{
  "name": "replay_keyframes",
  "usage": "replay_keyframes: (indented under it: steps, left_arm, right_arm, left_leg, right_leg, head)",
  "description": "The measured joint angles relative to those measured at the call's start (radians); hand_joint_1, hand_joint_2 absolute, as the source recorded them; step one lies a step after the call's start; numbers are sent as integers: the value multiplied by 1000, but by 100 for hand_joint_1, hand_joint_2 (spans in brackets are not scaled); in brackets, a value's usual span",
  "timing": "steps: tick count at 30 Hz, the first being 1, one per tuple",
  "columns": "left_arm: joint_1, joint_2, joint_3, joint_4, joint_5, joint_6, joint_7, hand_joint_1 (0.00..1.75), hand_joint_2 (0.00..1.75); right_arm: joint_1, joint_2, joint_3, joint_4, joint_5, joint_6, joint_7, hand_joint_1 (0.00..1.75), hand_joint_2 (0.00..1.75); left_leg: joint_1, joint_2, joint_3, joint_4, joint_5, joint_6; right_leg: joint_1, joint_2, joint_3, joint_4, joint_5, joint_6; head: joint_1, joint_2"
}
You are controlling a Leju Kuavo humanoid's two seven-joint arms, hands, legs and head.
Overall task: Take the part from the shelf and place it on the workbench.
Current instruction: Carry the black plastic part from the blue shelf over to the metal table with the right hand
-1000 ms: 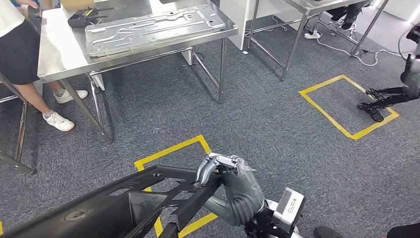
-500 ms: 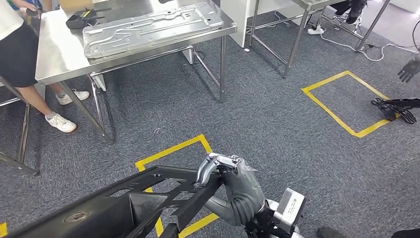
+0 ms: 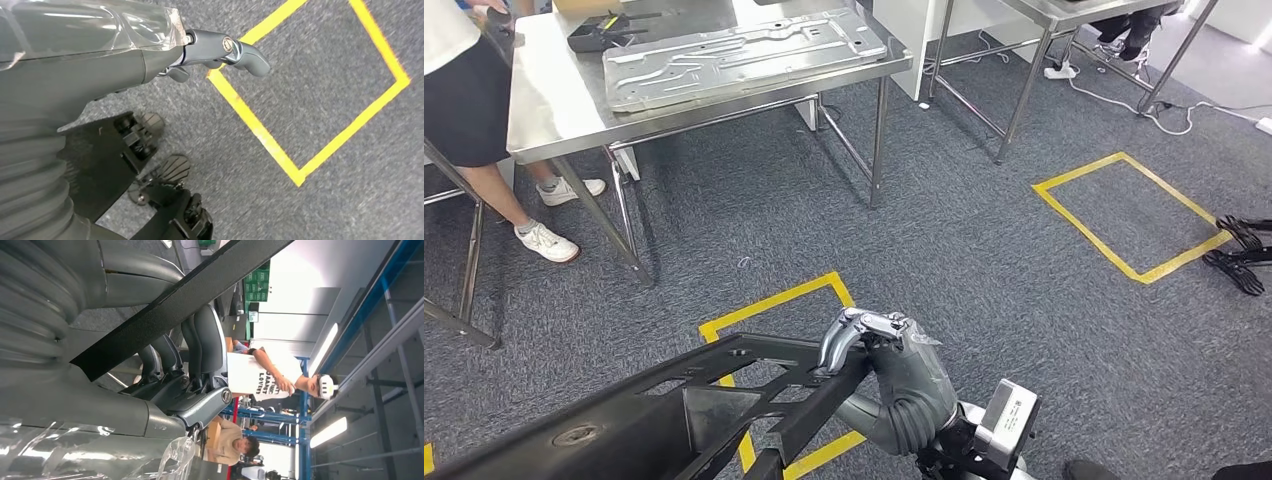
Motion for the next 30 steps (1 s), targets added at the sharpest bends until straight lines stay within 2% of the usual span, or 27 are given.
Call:
replay_keyframes:
  steps: [1, 3, 4, 5, 6, 8, 9, 10, 13, 15, 16, 17, 19, 20, 21, 22, 24, 25, 26, 28, 30]
  left_arm:
    - [0, 0, 0, 0, 0, 0, 0, 0, 175]
    - [0, 0, 0, 0, 2, 0, 0, 0, 175]
    - [1, 0, 0, 0, 3, 0, 0, 0, 175]
    - [2, 0, 0, 0, 3, 0, 0, 0, 175]
    - [2, 0, 0, 0, 3, 0, 0, 0, 175]
    - [2, 0, 0, 0, 3, 0, 0, 0, 175]
    - [2, 0, 0, 0, 4, 0, 0, 0, 175]
    - [1, 0, 0, 0, 4, 1, 0, 0, 175]
    - [1, 0, 0, 0, 6, 2, 0, 0, 175]
    - [2, 0, 0, 0, 6, 3, 0, 0, 175]
    - [1, 0, -1, 0, 7, 4, 0, 0, 175]
    - [1, 1, -1, 0, 7, 4, 0, 0, 175]
    - [2, 1, -1, 0, 9, 4, 0, 0, 175]
    - [3, 1, -1, 0, 9, 4, 0, 0, 175]
    - [4, 1, -1, 0, 9, 4, 0, 0, 175]
    - [4, 1, -1, 0, 9, 3, 0, 0, 175]
    - [3, 1, -1, 0, 9, 3, 0, 0, 175]
    - [2, 1, -1, 0, 10, 3, 0, 0, 175]
    - [1, 1, -1, 0, 10, 3, 0, 0, 175]
    - [3, 1, -1, 0, 10, 3, 1, 0, 175]
    - [3, 1, -1, 0, 10, 3, 1, 0, 175]
  right_arm:
    - [0, 0, 0, 0, 0, 0, 0, 175, 175]
    - [1, 0, 0, 2, 0, 0, 0, 175, 175]
    - [1, 0, 0, 3, 0, 0, -1, 175, 175]
    - [2, 0, 0, 4, 0, 0, -1, 175, 175]
    - [2, 0, 1, 4, 0, 0, -1, 175, 175]
    - [2, 0, 1, 5, 0, 0, -1, 175, 175]
    - [2, 0, 1, 5, 0, 0, -1, 175, 175]
    - [1, 1, 1, 6, 0, 0, -1, 175, 175]
    - [1, 3, 1, 6, 0, 0, -3, 175, 175]
    - [1, 4, 1, 6, 0, 0, -4, 175, 175]
    - [1, 4, 0, 6, 0, 0, -4, 175, 175]
    - [1, 4, 0, 6, -1, 0, -4, 175, 175]
    - [1, 4, 1, 6, -1, 0, -4, 175, 175]
    - [2, 4, 1, 7, -1, 0, -4, 175, 175]
    - [2, 4, 1, 7, -2, 0, -4, 175, 175]
    - [2, 4, 1, 7, -2, 0, -4, 175, 175]
    - [2, 4, 1, 7, -3, 0, -5, 175, 175]
    - [2, 5, 1, 7, -3, 0, -6, 175, 175]
    - [2, 5, 1, 7, -3, 0, -7, 175, 175]
    - [2, 6, 1, 7, -3, 0, -7, 175, 175]
    - [2, 5, 0, 7, -4, 0, -8, 175, 175]
  left_leg:
    - [1, 0, 2, -2, 1, 4]
    - [-1, 1, 2, -2, 0, 8]
    - [-3, 0, 2, -2, 0, 9]
    - [-5, 0, 3, -2, -1, 10]
    - [-6, -1, 5, -2, -1, 11]
    - [-8, -3, 11, -1, -4, 9]
    - [-10, -4, 12, 0, -6, 7]
    - [-12, -4, 12, 0, -7, 4]
    - [-13, -3, 10, 1, -8, -5]
    - [-10, -2, 1, 24, -26, -17]
    - [-8, -2, -17, 66, -52, -25]
    - [-4, -1, -47, 131, -86, -33]
    - [4, 0, -120, 285, -151, -43]
    - [7, 0, -143, 329, -160, -46]
    - [9, 0, -144, 328, -148, -47]
    - [10, 1, -123, 281, -117, -46]
    - [10, 1, -44, 113, -42, -40]
    - [7, 1, -15, 49, -19, -36]
    - [5, 1, 1, 12, -8, -31]
    - [-1, 1, 1, 2, -7, -22]
    - [2, 1, 5, -4, -2, -9]
  right_leg:
    - [0, 1, -25, 55, -31, 2]
    - [2, 1, -97, 205, -97, 5]
    - [2, 2, -125, 260, -113, 5]
    - [3, 2, -135, 274, -107, 4]
    - [3, 2, -122, 245, -81, 1]
    - [5, 2, -45, 87, -7, -7]
    - [8, 3, -11, 17, 19, -12]
    - [10, 3, 10, -28, 33, -16]
    - [13, 3, 14, -44, 37, -26]
    - [9, 2, 14, -46, 40, -36]
    - [6, 2, 14, -47, 41, -40]
    - [6, 1, 13, -47, 41, -42]
    - [5, 0, 13, -47, 41, -44]
    - [5, -1, 13, -47, 41, -44]
    - [5, -1, 13, -47, 41, -44]
    - [5, -1, 15, -47, 40, -43]
    - [6, 0, 19, -47, 39, -40]
    - [7, 0, 19, -47, 38, -37]
    - [8, 0, 19, -47, 37, -32]
    - [8, 0, 18, -49, 37, -20]
    - [5, 1, 15, -38, 26, -9]
  head:
    - [1, 0]
    - [1, 0]
    - [1, 0]
    - [1, 0]
    - [1, 0]
    - [1, 0]
    - [2, 0]
    - [2, 0]
    - [1, 0]
    - [0, 0]
    - [-1, 0]
    - [-2, 0]
    - [-3, 0]
    - [-3, 0]
    - [-3, 0]
    - [-3, 0]
    - [-3, 0]
    - [-3, 0]
    - [-3, 0]
    - [-2, 0]
    - [-2, 0]
